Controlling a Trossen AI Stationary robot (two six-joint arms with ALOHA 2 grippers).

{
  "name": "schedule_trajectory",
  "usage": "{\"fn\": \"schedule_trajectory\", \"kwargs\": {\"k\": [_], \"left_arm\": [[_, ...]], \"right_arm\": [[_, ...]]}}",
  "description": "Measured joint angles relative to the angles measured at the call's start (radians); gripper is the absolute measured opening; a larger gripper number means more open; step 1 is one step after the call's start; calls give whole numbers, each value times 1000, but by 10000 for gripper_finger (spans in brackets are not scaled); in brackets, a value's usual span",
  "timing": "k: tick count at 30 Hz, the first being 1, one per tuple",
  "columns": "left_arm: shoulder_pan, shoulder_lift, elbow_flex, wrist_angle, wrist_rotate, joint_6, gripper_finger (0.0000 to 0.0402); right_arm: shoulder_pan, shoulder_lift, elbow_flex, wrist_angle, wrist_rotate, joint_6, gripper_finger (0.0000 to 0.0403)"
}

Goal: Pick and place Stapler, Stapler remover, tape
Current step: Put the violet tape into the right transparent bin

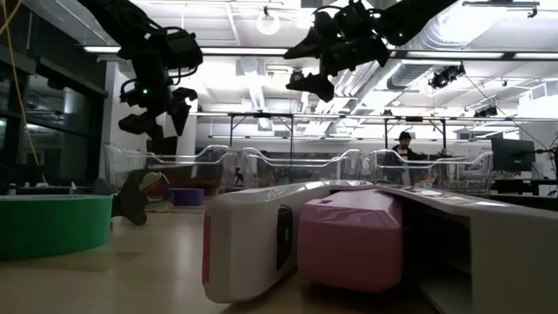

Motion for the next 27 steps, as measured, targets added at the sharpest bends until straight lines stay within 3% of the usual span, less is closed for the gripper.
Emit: {"fn": "schedule_trajectory", "kwargs": {"k": [14, 19, 27], "left_arm": [[0, -42, -1, 153, 120, 630, 275], [0, -94, -1, 157, 179, 812, 275], [0, -126, -1, 156, 421, 1071, 275]], "right_arm": [[-7, 0, 0, -41, -16, -4, 348], [-38, 0, 0, -46, -72, 24, 348], [-67, 0, 0, -55, -102, 45, 348]]}}
